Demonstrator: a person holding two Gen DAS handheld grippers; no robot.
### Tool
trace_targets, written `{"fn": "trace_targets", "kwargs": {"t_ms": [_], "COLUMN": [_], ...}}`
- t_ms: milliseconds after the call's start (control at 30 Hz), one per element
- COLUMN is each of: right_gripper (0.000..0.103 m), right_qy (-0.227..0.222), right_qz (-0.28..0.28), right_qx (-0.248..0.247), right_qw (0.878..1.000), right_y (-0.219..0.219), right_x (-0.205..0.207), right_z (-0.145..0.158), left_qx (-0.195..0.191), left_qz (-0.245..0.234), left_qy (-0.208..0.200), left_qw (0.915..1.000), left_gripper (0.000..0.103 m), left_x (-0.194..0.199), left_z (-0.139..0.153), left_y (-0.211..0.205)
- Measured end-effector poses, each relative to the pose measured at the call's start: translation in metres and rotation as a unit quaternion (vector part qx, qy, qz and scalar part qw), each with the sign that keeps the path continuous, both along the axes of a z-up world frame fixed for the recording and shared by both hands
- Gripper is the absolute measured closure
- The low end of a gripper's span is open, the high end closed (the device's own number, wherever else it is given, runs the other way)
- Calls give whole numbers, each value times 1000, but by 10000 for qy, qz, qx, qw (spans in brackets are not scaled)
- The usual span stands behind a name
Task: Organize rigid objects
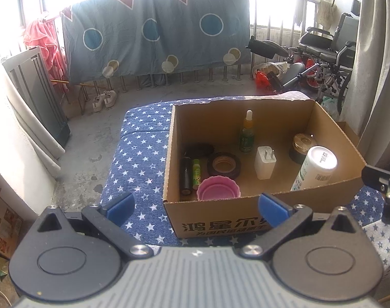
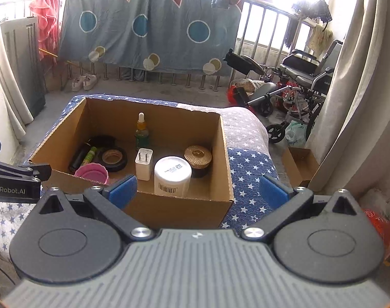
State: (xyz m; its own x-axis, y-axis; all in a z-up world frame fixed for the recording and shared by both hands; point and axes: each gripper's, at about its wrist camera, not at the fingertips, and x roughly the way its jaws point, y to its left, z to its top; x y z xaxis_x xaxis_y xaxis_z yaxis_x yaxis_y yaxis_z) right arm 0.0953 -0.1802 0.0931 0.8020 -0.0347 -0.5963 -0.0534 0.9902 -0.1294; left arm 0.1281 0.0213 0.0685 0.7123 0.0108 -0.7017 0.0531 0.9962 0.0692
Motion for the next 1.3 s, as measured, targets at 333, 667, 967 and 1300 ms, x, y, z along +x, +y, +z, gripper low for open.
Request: {"fn": "trace_targets", "kwargs": {"t_ms": [333, 667, 967, 1300], "right_gripper": [1, 1, 1, 1], "right_qy": [239, 179, 211, 343], "right_qz": [202, 244, 245, 151], "right_qx": [240, 488, 747, 708], "right_qw": [9992, 9984, 9967, 9968], "right_y": [-1, 1, 3, 2], "right_x": [11, 12, 14, 23], "right_z": [-12, -9, -9, -19], "left_qx": [-18, 39, -101, -71], "left_qz": [25, 184, 76, 136], "left_qy": [73, 24, -85, -118], "left_qw": [10000, 9998, 9999, 9998], "left_gripper": [0, 0, 0, 0], "left_x": [4, 5, 5, 7], "left_z": [-2, -1, 1, 2], "left_y": [1, -4, -15, -18]}}
